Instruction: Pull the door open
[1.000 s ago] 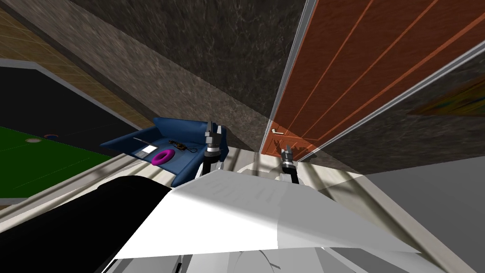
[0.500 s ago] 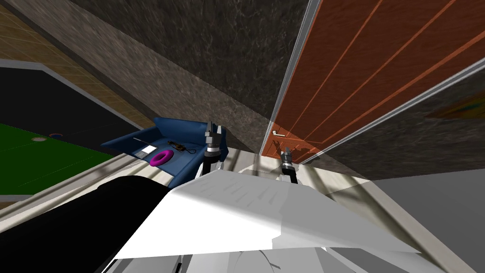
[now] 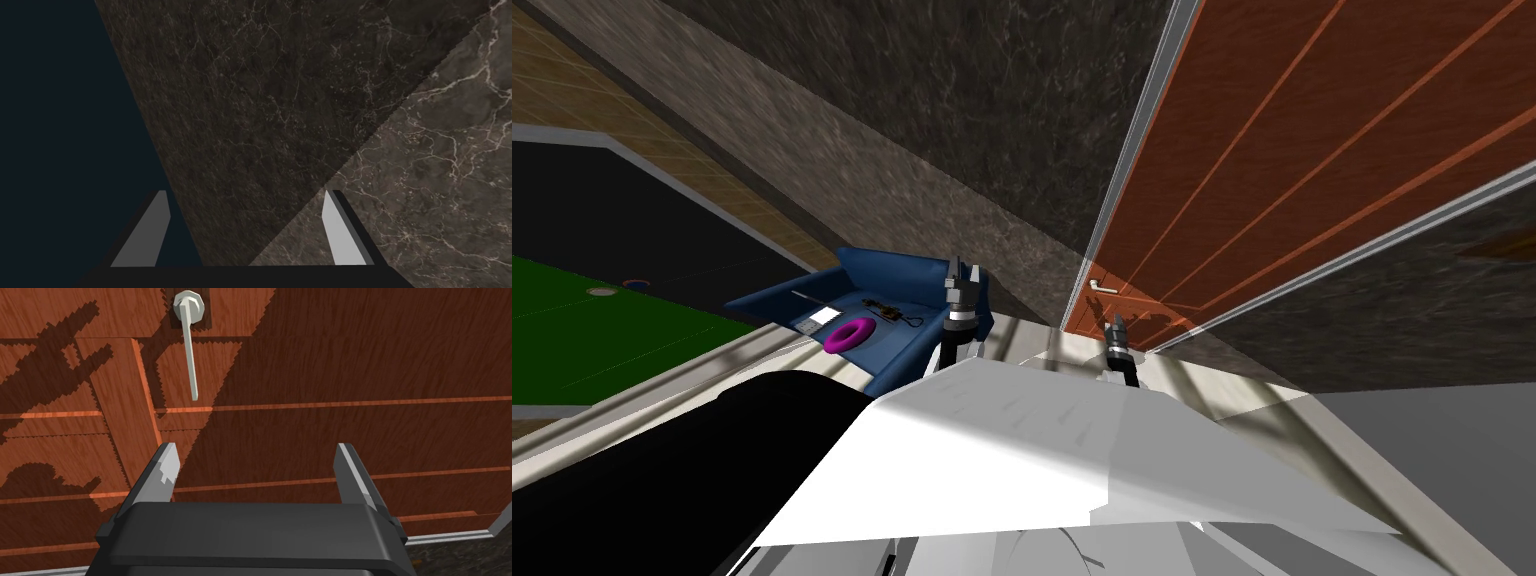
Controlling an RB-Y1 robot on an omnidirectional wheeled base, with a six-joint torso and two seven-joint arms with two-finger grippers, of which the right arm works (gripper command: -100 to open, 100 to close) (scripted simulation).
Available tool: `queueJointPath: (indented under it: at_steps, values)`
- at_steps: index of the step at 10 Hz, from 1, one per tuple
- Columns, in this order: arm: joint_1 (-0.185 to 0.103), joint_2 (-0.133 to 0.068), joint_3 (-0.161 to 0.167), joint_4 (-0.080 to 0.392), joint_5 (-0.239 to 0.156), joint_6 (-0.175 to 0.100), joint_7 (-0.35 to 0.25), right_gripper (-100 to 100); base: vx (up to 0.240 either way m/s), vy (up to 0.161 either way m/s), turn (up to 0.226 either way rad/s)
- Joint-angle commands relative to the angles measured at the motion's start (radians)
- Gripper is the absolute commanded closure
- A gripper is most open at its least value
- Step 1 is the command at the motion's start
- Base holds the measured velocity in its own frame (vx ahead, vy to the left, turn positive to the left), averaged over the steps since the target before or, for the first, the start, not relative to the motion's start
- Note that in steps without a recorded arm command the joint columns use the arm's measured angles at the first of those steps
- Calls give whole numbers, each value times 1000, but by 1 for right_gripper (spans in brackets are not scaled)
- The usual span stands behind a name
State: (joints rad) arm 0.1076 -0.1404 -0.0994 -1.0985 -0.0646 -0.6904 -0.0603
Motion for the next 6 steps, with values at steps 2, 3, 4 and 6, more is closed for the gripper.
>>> queueJointPath:
  at_steps: [2, 3, 4, 6]
  values:
    - [-23, -3, -5, 63, -4, -16, -5, -100, 98, -12, 33]
    - [-30, -4, -7, 85, -5, -22, -7, -100, 100, -29, 29]
    - [-36, -5, -8, 104, -7, -27, -9, -100, 98, -51, 35]
    - [-53, -8, -13, 160, -10, -42, -15, -100, 111, -46, 38]
